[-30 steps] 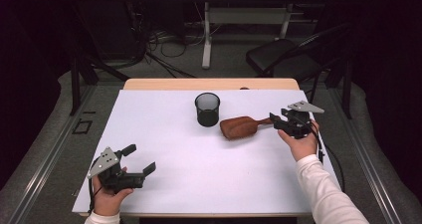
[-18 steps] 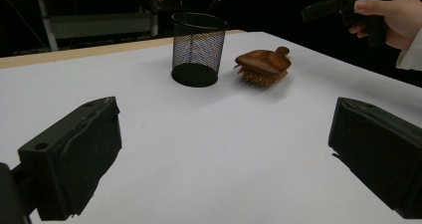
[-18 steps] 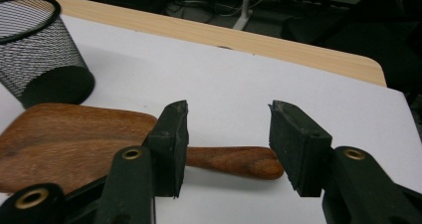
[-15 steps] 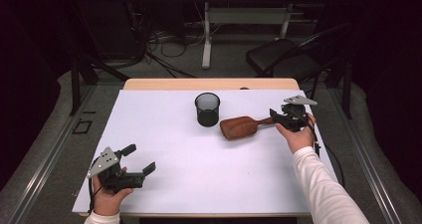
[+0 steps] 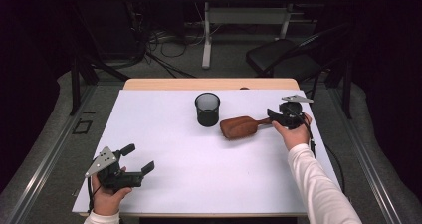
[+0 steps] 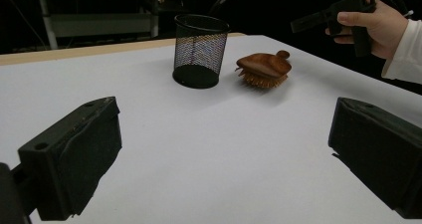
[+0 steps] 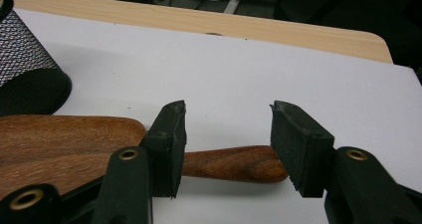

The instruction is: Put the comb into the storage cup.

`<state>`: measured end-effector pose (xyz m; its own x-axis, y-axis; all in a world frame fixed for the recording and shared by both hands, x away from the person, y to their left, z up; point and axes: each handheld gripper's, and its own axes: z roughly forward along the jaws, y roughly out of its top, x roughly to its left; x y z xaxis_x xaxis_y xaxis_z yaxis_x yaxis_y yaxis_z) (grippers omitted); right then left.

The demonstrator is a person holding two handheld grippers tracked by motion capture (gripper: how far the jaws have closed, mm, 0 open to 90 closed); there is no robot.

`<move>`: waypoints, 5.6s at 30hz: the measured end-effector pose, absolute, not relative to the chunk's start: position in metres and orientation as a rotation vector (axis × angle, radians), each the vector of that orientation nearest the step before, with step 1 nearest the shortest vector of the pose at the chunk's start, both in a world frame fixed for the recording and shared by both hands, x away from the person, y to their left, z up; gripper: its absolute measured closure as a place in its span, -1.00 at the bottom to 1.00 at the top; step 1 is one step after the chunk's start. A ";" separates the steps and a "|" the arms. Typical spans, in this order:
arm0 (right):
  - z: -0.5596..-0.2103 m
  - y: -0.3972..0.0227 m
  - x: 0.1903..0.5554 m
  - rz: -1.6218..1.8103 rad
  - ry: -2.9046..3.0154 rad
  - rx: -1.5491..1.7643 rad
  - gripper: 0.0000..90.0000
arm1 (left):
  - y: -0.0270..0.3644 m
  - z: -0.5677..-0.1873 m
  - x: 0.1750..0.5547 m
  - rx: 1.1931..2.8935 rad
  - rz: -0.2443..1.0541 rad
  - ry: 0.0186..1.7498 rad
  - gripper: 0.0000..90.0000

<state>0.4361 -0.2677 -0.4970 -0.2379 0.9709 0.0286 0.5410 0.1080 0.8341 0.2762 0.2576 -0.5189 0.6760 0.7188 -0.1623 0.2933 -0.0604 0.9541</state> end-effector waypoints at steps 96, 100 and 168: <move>-0.543 -0.254 0.470 0.925 1.962 1.584 1.00 | 0.257 -0.521 0.279 1.651 0.413 0.853 -0.99; -0.541 -0.252 0.465 0.932 1.981 1.564 1.00 | 0.257 -0.521 0.280 1.650 0.413 0.853 -0.99; -0.549 -0.242 0.388 1.064 2.084 1.536 0.97 | 0.256 -0.521 0.279 1.641 0.417 0.856 -0.98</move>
<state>0.3875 -0.2416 -0.5493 -0.3571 0.9211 0.1552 0.6656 0.1343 0.7341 0.2788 0.2563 -0.5209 0.6671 0.7238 -0.1763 0.3071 -0.0516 0.9503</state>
